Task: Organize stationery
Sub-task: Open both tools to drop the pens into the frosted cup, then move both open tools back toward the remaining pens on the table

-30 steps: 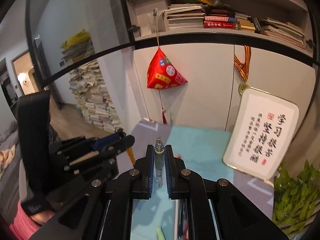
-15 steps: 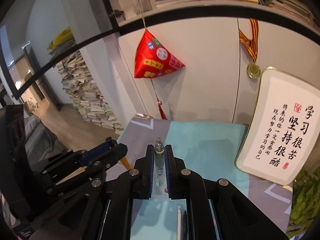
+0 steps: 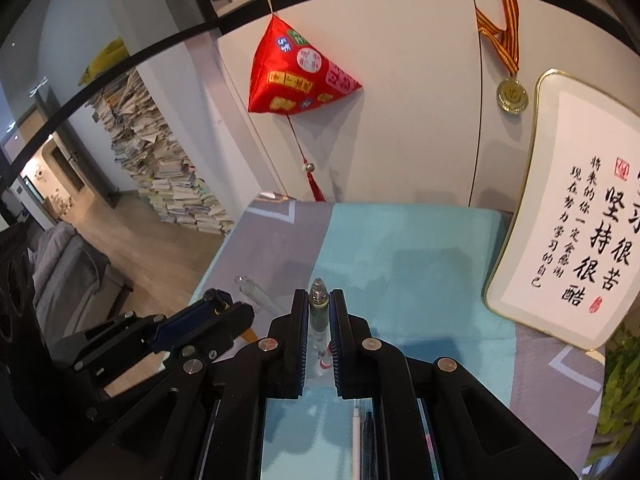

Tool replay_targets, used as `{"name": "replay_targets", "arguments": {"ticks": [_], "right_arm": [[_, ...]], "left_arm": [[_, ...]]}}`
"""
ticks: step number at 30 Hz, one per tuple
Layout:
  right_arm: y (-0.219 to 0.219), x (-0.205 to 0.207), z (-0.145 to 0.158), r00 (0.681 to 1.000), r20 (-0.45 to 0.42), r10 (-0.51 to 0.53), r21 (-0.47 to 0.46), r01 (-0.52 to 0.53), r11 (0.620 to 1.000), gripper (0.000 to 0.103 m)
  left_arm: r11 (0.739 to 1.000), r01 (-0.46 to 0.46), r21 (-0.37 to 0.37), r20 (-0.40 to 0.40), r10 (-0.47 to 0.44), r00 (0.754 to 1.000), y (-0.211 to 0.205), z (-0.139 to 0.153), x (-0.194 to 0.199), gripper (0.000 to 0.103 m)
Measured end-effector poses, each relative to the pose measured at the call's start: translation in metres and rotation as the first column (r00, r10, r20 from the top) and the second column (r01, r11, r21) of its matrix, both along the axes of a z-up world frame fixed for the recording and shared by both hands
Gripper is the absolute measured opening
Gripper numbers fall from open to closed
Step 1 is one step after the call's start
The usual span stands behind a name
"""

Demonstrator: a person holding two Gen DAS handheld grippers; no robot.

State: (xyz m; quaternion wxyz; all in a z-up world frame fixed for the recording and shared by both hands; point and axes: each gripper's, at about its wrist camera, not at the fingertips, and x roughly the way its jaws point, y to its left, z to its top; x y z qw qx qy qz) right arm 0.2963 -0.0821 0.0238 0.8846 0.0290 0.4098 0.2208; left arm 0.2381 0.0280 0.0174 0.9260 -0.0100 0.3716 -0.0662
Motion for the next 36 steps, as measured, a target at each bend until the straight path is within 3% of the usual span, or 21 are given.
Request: {"name": "replay_targets", "arguments": {"ticks": [16, 19, 24, 36], "right_arm": [[-0.003, -0.002, -0.012, 0.999, -0.031, -0.013, 0.003, 0.013, 1.0, 0.011], [-0.004, -0.008, -0.008, 1.0, -0.024, -0.012, 0.007, 0.012, 1.0, 0.011], [-0.009, -0.022, 0.004, 1.0, 0.002, -0.017, 0.022, 0.017, 1.0, 0.011], [-0.024, -0.076, 0.041, 0.995, 0.095, -0.01, 0.028, 0.008, 1.0, 0.011]], "left_arm": [[1.0, -0.002, 0.006, -0.014, 0.002, 1.0, 0.0, -0.008, -0.002, 0.013], [1.0, -0.006, 0.001, -0.009, 0.006, 1.0, -0.001, -0.004, -0.005, 0.021], [1.0, -0.008, 0.007, 0.033, 0.007, 0.999, -0.003, 0.008, -0.016, 0.047], [1.0, -0.012, -0.02, 0.101, 0.013, 0.995, 0.0, 0.036, -0.051, 0.047]]}}
